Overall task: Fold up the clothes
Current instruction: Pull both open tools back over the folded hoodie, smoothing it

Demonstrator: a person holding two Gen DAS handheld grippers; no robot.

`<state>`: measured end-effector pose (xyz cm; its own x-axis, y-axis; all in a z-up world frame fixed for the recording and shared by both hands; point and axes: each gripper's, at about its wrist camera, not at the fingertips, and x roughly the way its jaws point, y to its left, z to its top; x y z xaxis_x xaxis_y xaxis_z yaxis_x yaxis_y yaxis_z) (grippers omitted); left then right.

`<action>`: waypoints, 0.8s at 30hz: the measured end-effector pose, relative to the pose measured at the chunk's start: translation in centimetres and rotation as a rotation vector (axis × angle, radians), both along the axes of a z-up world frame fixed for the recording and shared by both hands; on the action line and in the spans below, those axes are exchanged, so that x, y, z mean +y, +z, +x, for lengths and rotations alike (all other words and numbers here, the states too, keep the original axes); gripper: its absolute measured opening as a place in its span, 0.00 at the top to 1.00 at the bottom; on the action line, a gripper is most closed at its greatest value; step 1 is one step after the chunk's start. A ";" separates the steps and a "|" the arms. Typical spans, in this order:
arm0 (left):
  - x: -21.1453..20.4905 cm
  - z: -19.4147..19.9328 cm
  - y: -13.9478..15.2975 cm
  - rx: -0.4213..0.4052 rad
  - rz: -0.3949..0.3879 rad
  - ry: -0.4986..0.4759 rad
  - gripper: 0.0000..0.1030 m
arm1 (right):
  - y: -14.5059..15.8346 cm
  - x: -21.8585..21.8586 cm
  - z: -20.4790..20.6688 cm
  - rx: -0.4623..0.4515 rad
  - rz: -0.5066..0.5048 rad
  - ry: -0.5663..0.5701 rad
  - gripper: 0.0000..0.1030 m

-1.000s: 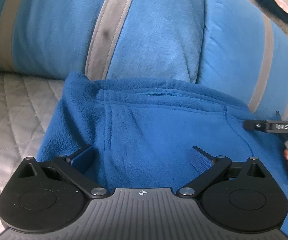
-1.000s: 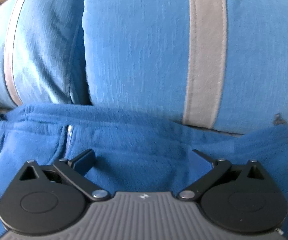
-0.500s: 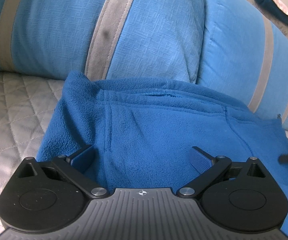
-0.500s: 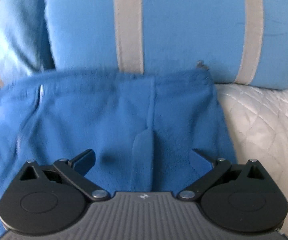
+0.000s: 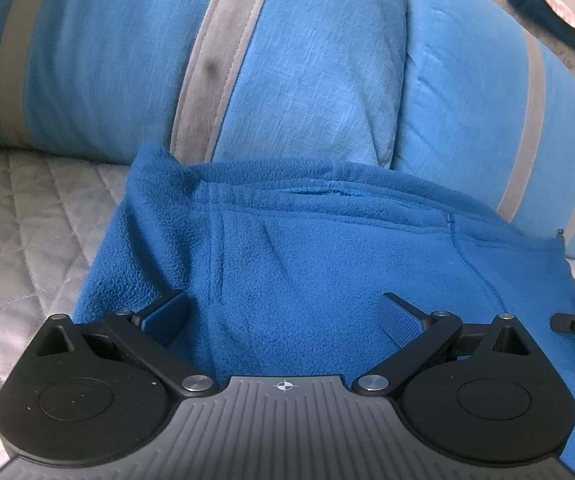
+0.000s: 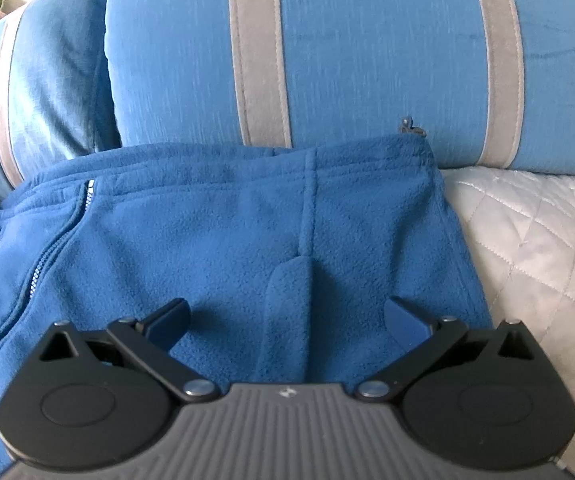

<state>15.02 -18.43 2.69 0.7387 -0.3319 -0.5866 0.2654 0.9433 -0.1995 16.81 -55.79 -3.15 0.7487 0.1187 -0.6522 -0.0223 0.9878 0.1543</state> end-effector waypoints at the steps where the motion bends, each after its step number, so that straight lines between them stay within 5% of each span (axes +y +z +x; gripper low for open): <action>1: 0.0 0.0 0.1 0.000 -0.002 0.001 0.00 | 0.0 0.1 -0.1 -0.003 0.005 -0.001 0.02; 9: 0.0 -0.8 1.8 0.033 0.024 0.063 0.00 | -0.4 -1.5 -0.4 -0.009 0.113 -0.006 0.03; 24: -2.0 -4.9 6.5 0.375 0.172 0.002 0.00 | -0.5 -1.2 -0.5 -0.011 0.096 -0.006 0.03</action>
<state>10.08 -20.39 9.16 0.4641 -0.2041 -0.8619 0.2024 0.9718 -0.1212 16.35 -56.95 -3.62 0.7568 0.1758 -0.6296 -0.0187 0.9686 0.2480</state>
